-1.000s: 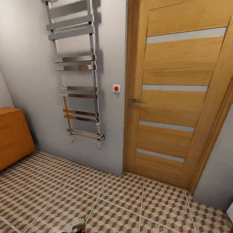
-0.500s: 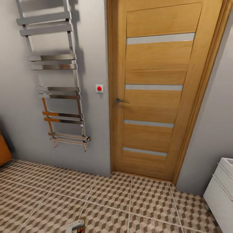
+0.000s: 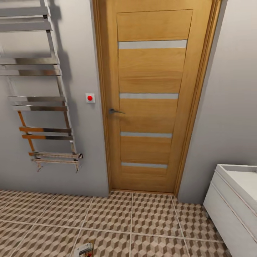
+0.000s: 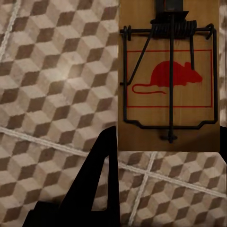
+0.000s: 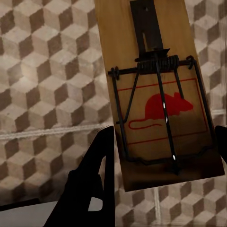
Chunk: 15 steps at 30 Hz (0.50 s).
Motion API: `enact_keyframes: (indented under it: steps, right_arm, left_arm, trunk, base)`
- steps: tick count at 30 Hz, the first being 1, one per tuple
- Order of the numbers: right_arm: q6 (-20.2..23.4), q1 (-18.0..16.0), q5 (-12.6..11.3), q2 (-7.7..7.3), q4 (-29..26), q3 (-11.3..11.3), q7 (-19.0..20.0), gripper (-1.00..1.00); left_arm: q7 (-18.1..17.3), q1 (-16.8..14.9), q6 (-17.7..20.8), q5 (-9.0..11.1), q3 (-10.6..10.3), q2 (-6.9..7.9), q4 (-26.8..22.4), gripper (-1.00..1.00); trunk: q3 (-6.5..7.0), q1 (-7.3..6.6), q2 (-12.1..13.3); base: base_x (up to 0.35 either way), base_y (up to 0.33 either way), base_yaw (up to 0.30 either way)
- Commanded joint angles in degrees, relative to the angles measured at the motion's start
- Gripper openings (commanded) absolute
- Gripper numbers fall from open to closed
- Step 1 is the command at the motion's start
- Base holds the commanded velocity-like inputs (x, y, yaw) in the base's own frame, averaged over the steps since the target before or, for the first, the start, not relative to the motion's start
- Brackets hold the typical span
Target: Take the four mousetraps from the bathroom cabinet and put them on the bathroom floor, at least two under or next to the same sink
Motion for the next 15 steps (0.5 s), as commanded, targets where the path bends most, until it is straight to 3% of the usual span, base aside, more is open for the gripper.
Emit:
enact_keyframes:
  steps: [1,15]
  right_arm:
    - [-0.32,-0.09,-0.64,0.02,0.18,0.35,0.02,-1.0]
    - [-0.28,-0.08,-0.64,0.02,0.21,0.35,0.02,-1.0]
  left_arm:
    - [0.06,-0.03,0.21,0.49,-0.45,0.01,-0.02,-1.0]
    - [0.06,-0.03,0.18,0.49,-0.45,-0.08,-0.02,-1.0]
  trunk:
    - [-0.06,-0.01,-0.03]
    - [-0.06,-0.01,-0.03]
  base:
    - [0.0,0.0,-0.298]
    - [0.0,0.0,-0.298]
